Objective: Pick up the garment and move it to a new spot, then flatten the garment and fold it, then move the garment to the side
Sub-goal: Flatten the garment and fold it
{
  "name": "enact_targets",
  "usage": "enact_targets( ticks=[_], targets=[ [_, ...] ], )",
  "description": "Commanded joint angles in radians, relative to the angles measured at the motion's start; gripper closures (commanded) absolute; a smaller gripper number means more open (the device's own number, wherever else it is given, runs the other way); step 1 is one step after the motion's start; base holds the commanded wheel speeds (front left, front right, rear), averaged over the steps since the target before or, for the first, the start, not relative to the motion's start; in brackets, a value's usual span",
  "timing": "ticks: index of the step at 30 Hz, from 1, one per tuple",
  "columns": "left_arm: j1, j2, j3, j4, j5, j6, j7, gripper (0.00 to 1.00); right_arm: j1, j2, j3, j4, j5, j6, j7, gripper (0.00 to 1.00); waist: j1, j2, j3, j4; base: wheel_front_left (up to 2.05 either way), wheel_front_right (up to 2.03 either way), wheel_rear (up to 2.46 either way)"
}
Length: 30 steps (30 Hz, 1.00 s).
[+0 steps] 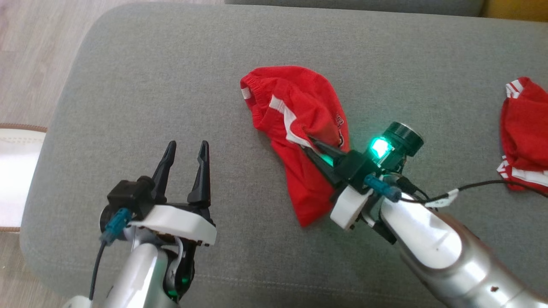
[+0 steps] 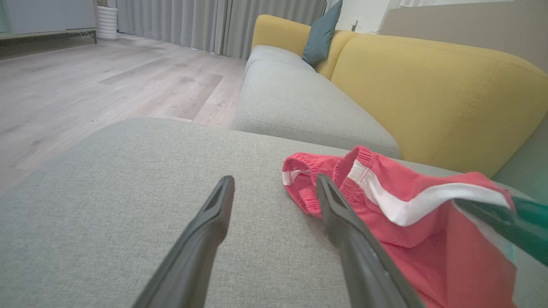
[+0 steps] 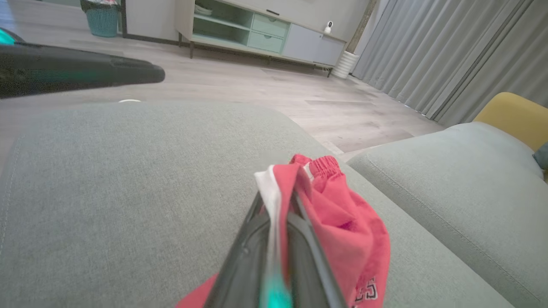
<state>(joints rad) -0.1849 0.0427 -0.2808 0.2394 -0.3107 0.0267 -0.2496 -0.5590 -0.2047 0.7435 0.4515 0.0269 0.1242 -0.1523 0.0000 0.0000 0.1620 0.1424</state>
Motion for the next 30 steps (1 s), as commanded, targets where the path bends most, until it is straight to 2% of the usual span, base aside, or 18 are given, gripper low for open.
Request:
enact_targets(
  ticks=[1,4,10,11,17,22,26,30],
  targets=[
    [-0.026,0.008,0.027,-0.027,0.007,0.003,-0.012,0.0,-0.033,0.003,-0.001,-0.02,0.009,0.007,-0.001,0.0,0.0,0.0,-0.001,-0.001,0.0,0.0,0.0],
    [-0.028,0.008,0.028,-0.026,0.007,0.004,-0.012,0.0,-0.039,0.007,-0.015,0.016,0.023,0.007,0.011,0.0,0.0,0.0,-0.001,-0.008,0.0,0.0,0.0],
    [-0.028,0.008,0.039,-0.027,0.011,0.005,-0.012,0.0,-0.005,0.018,-0.161,0.025,0.021,0.007,0.022,0.0,0.0,0.0,-0.009,-0.034,0.0,0.0,0.0],
    [-0.029,0.008,0.045,-0.028,0.013,0.005,-0.012,0.0,0.02,0.017,-0.217,0.005,0.02,0.007,0.022,0.0,0.0,0.0,-0.013,-0.046,0.0,0.0,0.0],
    [-0.027,0.008,0.066,-0.038,0.022,0.001,-0.012,0.0,0.145,0.032,-0.404,-0.101,0.027,0.007,0.013,0.0,0.0,0.0,-0.02,-0.089,0.0,0.0,0.0],
    [-0.028,0.008,0.074,-0.045,0.029,-0.003,-0.012,0.0,0.282,0.09,-0.552,-0.187,0.03,0.007,-0.018,0.0,0.0,0.0,-0.022,-0.116,0.0,0.0,0.0],
    [-0.029,0.008,0.073,-0.048,0.033,-0.007,-0.012,0.0,0.363,0.125,-0.601,-0.222,0.021,0.007,-0.042,0.0,0.0,0.0,-0.02,-0.125,0.0,0.0,0.0],
    [-0.032,0.008,0.074,-0.049,0.036,-0.011,-0.012,0.0,0.398,0.139,-0.59,-0.23,0.019,0.007,-0.049,0.0,0.0,0.0,-0.013,-0.124,0.0,0.0,0.0]
  ],
)
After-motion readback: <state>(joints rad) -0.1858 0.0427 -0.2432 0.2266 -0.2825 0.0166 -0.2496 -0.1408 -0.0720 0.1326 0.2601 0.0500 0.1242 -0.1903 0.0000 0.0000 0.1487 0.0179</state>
